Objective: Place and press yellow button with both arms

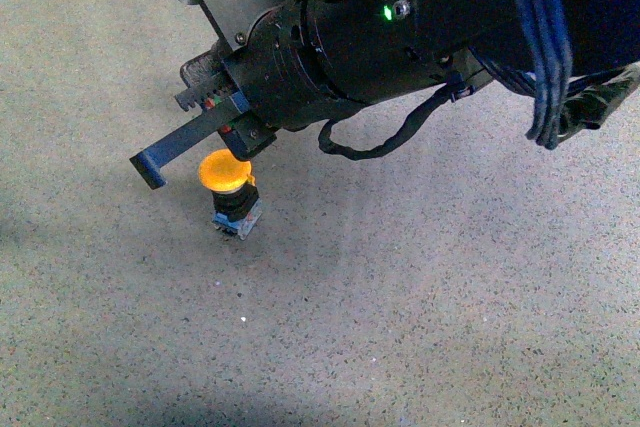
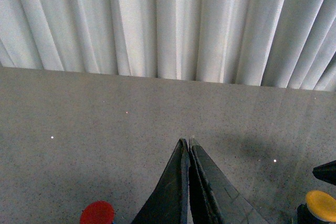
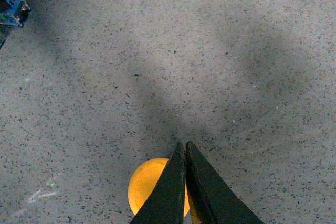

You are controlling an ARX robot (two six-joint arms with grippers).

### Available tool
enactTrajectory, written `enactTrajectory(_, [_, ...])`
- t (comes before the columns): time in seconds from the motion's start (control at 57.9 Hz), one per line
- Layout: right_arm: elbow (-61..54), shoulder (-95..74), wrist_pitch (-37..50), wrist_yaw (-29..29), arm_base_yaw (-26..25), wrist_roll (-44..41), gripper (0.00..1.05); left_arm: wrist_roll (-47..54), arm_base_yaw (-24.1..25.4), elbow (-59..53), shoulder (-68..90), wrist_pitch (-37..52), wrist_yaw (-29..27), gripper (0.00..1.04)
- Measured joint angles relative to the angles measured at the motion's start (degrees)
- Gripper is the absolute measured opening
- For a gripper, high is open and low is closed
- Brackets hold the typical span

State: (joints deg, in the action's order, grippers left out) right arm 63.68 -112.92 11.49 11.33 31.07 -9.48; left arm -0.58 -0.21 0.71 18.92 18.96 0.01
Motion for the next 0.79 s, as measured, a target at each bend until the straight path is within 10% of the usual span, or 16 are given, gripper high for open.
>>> enactTrajectory(0.794, [-0.63, -2.23, -6.23, 1.70, 0.31, 3.41, 0.01, 0.00, 0.02, 0.02, -17.77, -18.62, 0.02, 0.01])
